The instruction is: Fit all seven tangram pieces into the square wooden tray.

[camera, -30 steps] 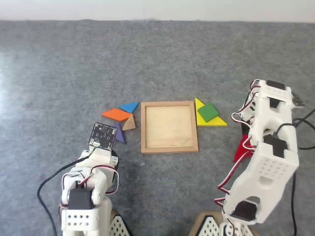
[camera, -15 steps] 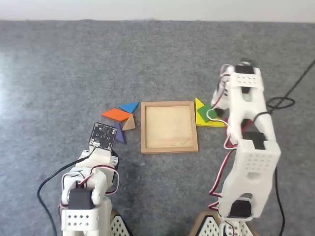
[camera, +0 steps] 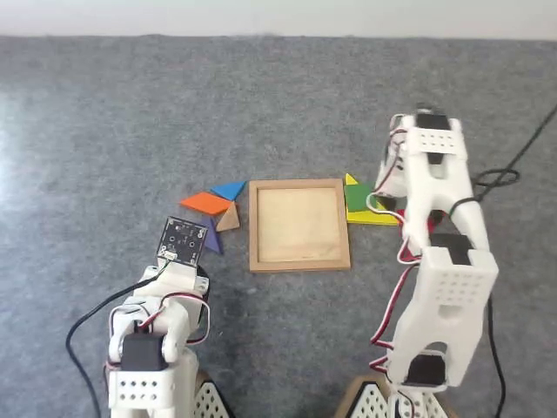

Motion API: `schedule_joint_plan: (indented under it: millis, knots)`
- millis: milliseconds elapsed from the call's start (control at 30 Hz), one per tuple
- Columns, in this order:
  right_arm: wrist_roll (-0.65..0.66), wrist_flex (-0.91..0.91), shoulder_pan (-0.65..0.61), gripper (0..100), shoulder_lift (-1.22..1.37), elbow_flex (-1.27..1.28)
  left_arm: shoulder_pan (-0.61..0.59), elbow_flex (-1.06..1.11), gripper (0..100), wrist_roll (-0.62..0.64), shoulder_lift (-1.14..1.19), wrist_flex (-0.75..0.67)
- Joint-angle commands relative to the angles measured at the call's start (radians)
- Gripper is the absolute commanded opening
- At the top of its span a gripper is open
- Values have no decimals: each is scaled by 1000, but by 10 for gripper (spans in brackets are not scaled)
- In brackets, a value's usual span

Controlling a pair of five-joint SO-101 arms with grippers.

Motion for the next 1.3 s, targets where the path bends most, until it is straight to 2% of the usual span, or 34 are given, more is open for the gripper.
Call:
schedule_joint_plan:
  millis: [0, 100, 300, 433, 633, 733, 900, 967, 1100, 1267]
  knots:
    - [-153, -87, 54, 300, -41, -49, -2, -8, 80, -3, -23, 6]
    - [-219, -116, 59, 300, -19, -51, -2, -8, 80, -3, -23, 6]
    - [-232, -122, 33, 300, 53, -46, -2, -8, 80, -3, -23, 6]
    - [-330, -67, 38, 300, 76, -49, -2, -8, 80, -3, -23, 6]
    - [-339, -15, 28, 300, 74, -46, -2, -8, 80, -3, -23, 6]
    - [-330, 10, 21, 299, 74, -44, -2, -8, 80, -3, -23, 6]
    - [-215, 25, -1, 302, 33, -35, -2, -8, 80, -3, -23, 6]
    - [-195, 31, -1, 332, -10, -11, -2, -8, 80, -3, -23, 6]
    - [-140, -13, -28, 389, -119, 126, -2, -8, 80, -3, -23, 6]
    - [-80, -139, -104, 391, -285, 362, -2, -8, 80, -3, -23, 6]
